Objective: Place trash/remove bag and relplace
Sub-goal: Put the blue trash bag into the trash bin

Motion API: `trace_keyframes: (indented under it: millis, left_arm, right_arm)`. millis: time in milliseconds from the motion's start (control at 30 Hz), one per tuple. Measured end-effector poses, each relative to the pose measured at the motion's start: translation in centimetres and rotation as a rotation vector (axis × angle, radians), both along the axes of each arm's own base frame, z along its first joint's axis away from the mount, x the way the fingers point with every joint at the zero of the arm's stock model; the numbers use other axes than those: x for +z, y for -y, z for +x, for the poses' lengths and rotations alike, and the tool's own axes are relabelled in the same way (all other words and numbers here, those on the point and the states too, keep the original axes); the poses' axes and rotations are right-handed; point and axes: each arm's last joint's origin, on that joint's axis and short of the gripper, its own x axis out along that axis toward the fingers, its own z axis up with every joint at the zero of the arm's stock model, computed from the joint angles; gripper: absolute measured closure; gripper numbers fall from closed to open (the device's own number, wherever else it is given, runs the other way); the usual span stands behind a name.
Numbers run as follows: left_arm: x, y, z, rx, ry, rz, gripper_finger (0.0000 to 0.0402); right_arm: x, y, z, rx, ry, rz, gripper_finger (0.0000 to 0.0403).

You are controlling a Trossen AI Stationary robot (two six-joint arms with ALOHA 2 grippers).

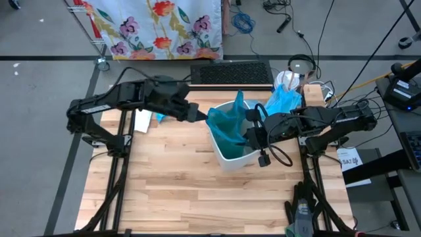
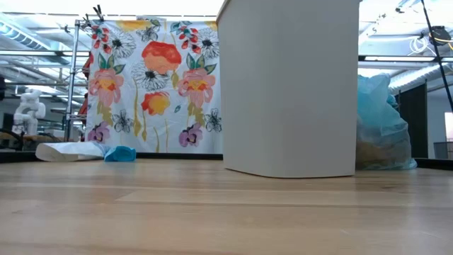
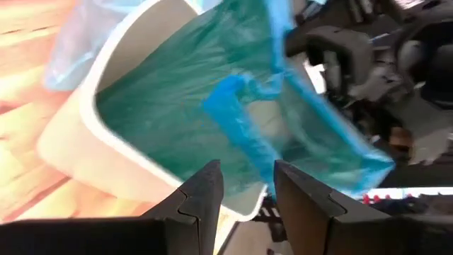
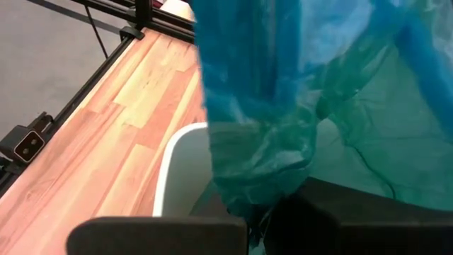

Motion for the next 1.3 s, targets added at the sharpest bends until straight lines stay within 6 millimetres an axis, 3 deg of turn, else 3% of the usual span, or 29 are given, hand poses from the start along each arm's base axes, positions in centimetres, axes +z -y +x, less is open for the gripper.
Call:
trace_keyframes:
  millis: [300, 633, 1300]
  left_arm:
    - [0.8, -0.7, 1.0, -0.034, 0.026, -0.022, 0.027]
    - [-1.8, -0.3, 3.0, -0.087, -0.13, -0.04, 0.027]
    - [-1.4, -1.4, 2.3, -0.149, -0.106, 0.126, 0.027]
  right_arm:
    - [-0.4, -0.1, 0.3, -0.008, -0.027, 0.006, 0.0403]
    - [-1.6, -0.4, 1.7, -0.006, -0.07, -0.007, 0.0403]
    - [-0.6, -0.4, 1.6, 0.019, 0.017, -0.002, 0.0403]
